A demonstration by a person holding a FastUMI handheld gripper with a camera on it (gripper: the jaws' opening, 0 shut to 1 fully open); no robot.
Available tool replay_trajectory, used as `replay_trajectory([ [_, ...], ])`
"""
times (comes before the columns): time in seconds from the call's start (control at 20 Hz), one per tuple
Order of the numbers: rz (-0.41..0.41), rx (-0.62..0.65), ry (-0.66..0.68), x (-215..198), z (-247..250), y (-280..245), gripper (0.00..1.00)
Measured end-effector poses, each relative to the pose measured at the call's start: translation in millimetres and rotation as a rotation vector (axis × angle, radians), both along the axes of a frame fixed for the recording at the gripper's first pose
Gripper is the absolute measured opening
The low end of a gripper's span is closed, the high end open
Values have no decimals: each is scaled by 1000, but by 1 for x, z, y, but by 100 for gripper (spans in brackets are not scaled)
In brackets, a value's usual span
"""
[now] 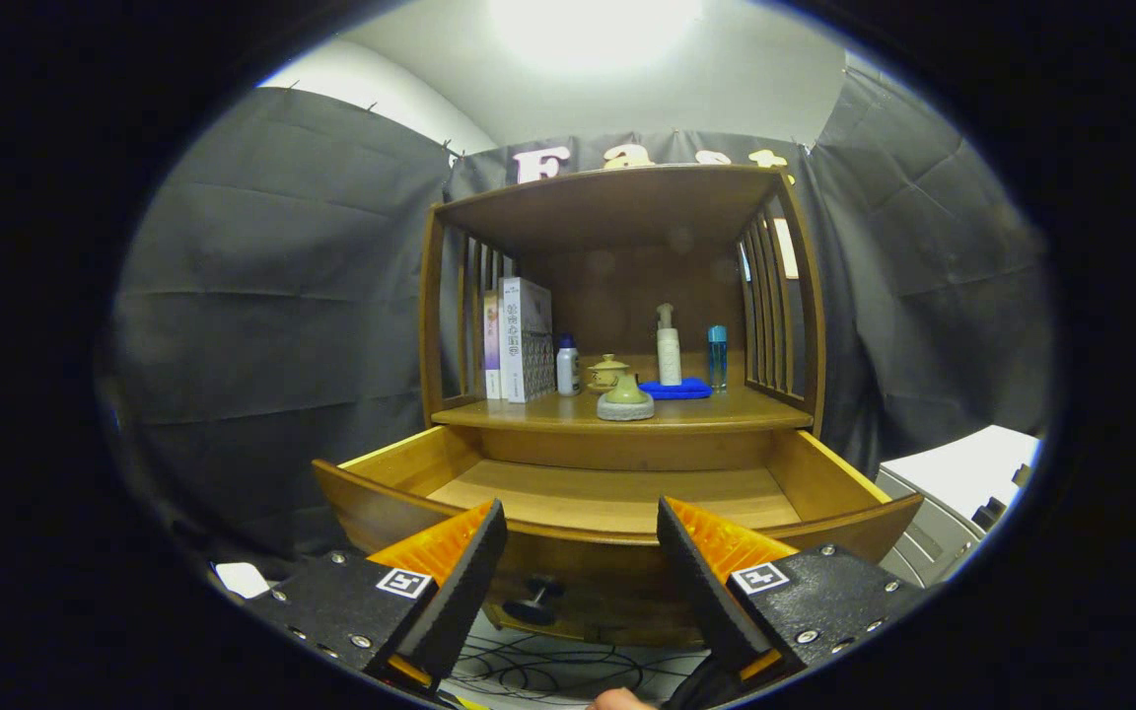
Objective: Pull open the drawer, take out the items inside it, and place them on the countertop above the cabinet.
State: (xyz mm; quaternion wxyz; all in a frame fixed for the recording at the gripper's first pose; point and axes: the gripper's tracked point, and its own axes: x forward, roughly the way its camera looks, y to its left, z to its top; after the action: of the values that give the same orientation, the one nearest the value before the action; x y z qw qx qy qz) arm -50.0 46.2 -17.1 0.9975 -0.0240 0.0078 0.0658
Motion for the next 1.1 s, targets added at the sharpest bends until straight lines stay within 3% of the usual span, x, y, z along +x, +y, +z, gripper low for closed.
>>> replay_trajectory([
  [0.7,-14,-57,153,25,-76,15,93],
  [1.1,-120,-83,124,43,-78,4,91],
])
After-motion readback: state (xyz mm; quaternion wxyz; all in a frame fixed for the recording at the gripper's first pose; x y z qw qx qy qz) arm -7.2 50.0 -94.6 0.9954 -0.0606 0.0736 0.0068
